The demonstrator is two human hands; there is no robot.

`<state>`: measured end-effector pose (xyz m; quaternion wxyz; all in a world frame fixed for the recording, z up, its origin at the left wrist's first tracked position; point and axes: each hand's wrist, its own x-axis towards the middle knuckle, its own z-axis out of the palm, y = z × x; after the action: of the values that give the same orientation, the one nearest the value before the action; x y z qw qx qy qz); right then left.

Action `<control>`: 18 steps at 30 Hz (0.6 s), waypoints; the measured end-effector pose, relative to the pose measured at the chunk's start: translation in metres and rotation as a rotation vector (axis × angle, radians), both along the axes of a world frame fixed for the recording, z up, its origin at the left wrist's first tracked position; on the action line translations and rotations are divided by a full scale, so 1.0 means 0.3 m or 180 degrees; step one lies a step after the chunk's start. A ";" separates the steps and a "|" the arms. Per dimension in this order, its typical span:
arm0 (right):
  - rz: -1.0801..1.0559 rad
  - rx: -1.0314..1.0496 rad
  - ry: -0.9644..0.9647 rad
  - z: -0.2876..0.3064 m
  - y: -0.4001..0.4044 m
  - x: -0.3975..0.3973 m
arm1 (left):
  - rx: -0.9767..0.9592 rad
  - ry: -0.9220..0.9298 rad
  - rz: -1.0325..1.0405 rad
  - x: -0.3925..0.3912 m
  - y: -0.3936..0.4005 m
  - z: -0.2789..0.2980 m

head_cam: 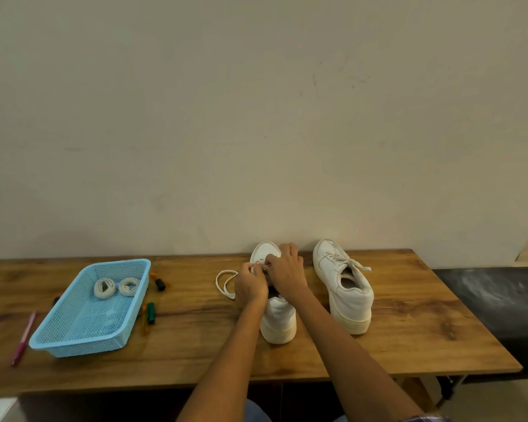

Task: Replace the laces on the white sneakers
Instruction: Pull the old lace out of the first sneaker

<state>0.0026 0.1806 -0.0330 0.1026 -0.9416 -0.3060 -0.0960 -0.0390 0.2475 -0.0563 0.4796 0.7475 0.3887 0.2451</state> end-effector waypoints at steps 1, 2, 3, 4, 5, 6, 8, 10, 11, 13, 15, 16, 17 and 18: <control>-0.0021 0.0123 0.0016 0.000 0.000 0.000 | -0.0002 -0.0047 -0.0006 0.000 0.001 -0.002; -0.0106 0.0305 -0.0016 -0.001 -0.002 0.000 | -0.0002 -0.0095 -0.0007 0.000 0.002 -0.005; -0.0259 0.0504 -0.0143 -0.004 -0.006 -0.001 | 0.0003 -0.0138 -0.0009 -0.001 0.003 -0.006; -0.0461 0.0698 -0.0345 -0.006 -0.010 -0.004 | 0.0012 -0.0165 -0.0010 0.000 0.003 -0.007; -0.0665 0.0865 -0.0512 -0.003 -0.010 -0.011 | 0.0023 -0.0170 -0.0016 0.000 0.002 -0.006; -0.0812 0.0985 -0.0603 0.000 -0.011 -0.017 | 0.0036 -0.0168 -0.0020 0.001 0.003 -0.008; -0.0824 0.1132 -0.0656 -0.002 -0.012 -0.017 | 0.0078 -0.0166 -0.0038 0.004 0.003 -0.014; -0.0524 0.0832 -0.0294 0.000 -0.008 -0.009 | 0.0107 -0.0167 -0.0039 0.005 0.003 -0.018; -0.0353 0.0555 -0.0129 0.002 -0.004 -0.006 | 0.0096 -0.0167 -0.0031 0.006 0.003 -0.020; -0.0121 0.0083 0.0053 0.003 0.002 -0.001 | 0.0078 -0.0165 -0.0016 0.007 0.006 -0.021; -0.0035 -0.0053 0.0134 0.004 0.001 -0.002 | 0.0094 -0.0164 -0.0035 0.006 0.005 -0.018; -0.0014 0.0017 0.0145 0.006 -0.002 -0.004 | 0.0098 -0.0169 -0.0045 0.005 0.004 -0.017; -0.0029 0.0232 0.0114 0.005 -0.005 -0.006 | 0.0097 -0.0178 -0.0047 0.004 0.004 -0.015; -0.0117 0.0578 0.0015 0.004 -0.010 -0.008 | 0.0099 -0.0186 -0.0046 0.003 0.004 -0.014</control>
<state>0.0001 0.1777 -0.0317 0.1865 -0.9341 -0.2784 -0.1230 -0.0379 0.2486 -0.0606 0.4809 0.7502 0.3653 0.2694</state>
